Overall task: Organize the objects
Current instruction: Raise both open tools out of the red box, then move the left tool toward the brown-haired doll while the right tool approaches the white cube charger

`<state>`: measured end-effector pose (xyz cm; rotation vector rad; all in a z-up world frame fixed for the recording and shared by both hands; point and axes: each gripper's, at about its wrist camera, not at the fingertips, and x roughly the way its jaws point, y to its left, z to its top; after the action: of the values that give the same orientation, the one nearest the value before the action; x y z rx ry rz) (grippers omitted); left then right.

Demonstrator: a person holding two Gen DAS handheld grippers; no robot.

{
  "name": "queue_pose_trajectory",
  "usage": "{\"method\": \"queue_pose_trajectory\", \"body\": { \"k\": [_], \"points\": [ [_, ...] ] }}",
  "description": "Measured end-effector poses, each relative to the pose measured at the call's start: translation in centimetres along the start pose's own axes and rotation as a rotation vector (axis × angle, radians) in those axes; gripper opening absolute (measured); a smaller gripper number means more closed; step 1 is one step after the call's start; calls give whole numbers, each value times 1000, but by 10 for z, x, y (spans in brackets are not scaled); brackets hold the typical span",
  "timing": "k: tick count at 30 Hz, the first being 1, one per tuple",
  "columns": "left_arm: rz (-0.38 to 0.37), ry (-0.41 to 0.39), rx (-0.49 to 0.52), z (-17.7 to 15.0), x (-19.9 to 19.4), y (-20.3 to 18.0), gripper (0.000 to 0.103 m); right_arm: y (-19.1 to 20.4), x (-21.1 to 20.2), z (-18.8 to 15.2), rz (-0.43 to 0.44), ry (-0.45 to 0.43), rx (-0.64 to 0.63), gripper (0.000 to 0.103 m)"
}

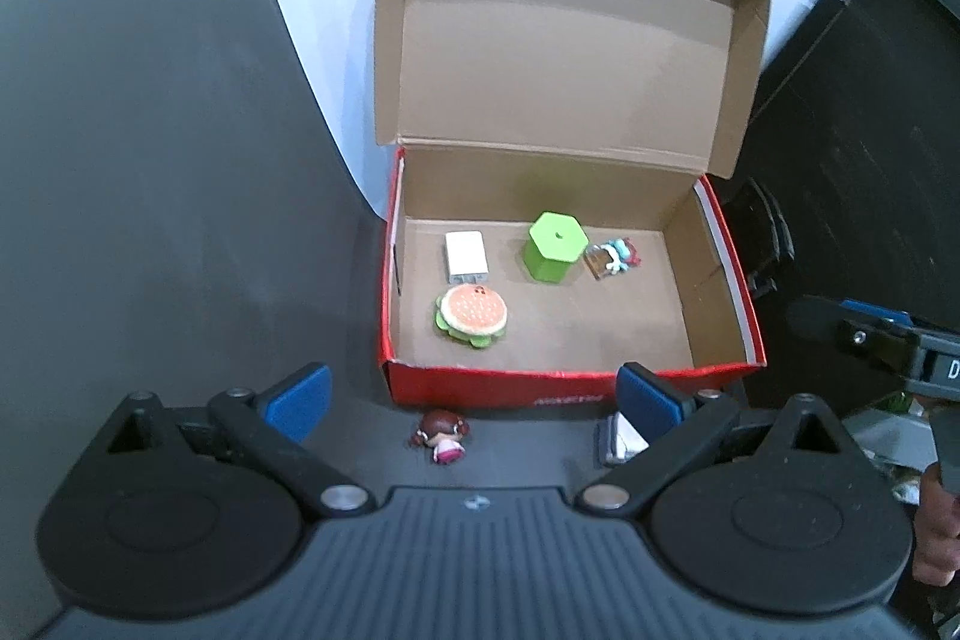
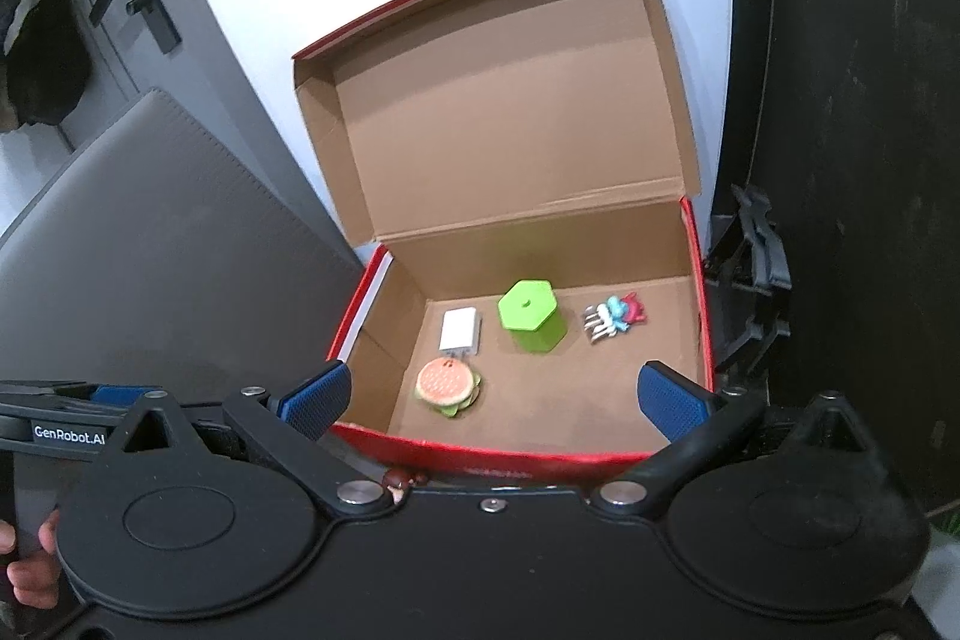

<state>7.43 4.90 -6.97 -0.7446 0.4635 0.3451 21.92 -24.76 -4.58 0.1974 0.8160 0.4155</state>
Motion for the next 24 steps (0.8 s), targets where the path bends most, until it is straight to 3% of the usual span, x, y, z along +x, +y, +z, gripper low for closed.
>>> {"method": "queue_pose_trajectory", "body": {
  "k": [11, 24],
  "points": [
    [-23, 15, 3, -14, -5, 0, 100, 9, -4, -24, -36, 14, -21, 103],
    [-23, 56, 11, -33, 4, 4, 100, -2, -2, -48, -77, 38, 53, 103]
  ]
}}
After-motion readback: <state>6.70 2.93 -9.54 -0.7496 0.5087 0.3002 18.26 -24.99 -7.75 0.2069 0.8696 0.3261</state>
